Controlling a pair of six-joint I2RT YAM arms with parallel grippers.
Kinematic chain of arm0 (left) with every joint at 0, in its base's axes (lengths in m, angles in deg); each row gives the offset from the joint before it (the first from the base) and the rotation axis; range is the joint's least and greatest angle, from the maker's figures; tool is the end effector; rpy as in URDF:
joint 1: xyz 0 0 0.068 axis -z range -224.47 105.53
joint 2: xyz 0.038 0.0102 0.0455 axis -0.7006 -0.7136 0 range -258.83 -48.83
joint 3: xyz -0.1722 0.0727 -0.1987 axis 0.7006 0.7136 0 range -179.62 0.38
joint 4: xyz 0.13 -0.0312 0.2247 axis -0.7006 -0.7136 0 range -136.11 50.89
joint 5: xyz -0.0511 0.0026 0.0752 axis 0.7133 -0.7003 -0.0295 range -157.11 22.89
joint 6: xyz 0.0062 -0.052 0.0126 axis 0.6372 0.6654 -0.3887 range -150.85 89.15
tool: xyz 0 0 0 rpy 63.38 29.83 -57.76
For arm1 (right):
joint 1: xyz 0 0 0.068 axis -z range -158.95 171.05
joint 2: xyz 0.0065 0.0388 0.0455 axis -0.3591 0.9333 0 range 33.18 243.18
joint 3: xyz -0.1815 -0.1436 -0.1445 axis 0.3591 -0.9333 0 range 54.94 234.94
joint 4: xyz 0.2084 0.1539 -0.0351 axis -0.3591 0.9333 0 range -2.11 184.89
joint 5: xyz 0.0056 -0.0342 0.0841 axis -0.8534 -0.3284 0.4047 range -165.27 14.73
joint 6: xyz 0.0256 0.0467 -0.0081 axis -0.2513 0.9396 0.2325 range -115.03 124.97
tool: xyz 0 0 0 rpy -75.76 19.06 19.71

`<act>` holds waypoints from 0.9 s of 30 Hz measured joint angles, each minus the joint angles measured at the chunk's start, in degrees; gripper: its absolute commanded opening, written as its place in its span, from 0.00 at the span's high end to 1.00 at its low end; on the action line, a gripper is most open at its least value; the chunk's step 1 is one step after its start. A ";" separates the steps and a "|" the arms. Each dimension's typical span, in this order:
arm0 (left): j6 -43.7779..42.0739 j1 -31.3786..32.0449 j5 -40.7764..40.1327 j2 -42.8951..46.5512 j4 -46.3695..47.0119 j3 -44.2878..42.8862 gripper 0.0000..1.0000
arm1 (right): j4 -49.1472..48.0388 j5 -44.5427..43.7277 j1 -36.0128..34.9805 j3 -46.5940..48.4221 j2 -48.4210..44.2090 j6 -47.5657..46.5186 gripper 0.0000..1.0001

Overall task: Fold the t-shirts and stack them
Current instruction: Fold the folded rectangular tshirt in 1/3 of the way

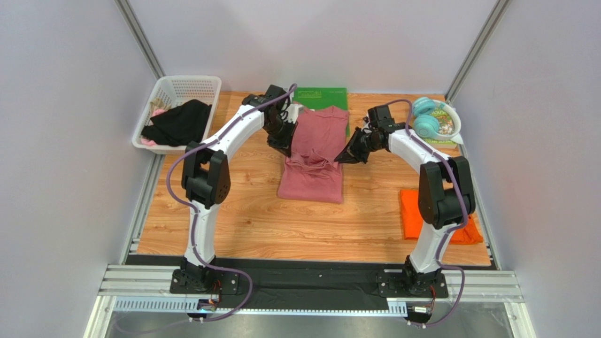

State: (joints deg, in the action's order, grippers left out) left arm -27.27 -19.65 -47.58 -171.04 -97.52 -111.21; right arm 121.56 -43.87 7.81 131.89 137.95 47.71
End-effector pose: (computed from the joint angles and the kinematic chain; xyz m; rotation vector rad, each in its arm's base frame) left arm 0.4044 -0.2002 0.2503 0.6063 2.7463 -0.5967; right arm 0.3674 0.1053 0.2158 0.5160 2.7394 1.0217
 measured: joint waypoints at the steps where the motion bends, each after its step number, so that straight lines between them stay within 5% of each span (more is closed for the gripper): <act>1: 0.02 -0.07 -0.07 -0.87 0.02 -0.31 1.00 | -0.02 0.04 0.24 0.37 1.11 -0.15 0.99; 7: 0.07 -0.55 -1.09 -6.84 0.76 -2.73 0.98 | -0.02 0.28 1.51 4.09 7.93 -0.55 0.90; 10: -0.02 -0.72 -2.23 -9.99 0.26 -6.12 0.67 | 0.00 0.70 1.90 7.13 11.67 -0.68 0.71; 11: 0.13 -0.83 -2.54 -11.26 -0.17 -8.04 0.48 | 0.02 0.79 2.08 8.15 12.70 -0.68 0.63; 16: -0.04 -1.62 -4.94 -15.02 -1.79 -15.76 0.04 | 1.22 0.61 2.75 13.81 17.22 -1.20 0.50; 27: -1.36 -3.39 -11.23 -9.25 -2.78 -17.27 0.00 | 14.03 -14.10 5.53 28.98 17.66 -5.70 0.49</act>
State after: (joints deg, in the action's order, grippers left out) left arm -28.63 -23.04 -58.82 -180.28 -100.30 -128.48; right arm 135.59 -57.97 13.34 160.87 155.61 42.01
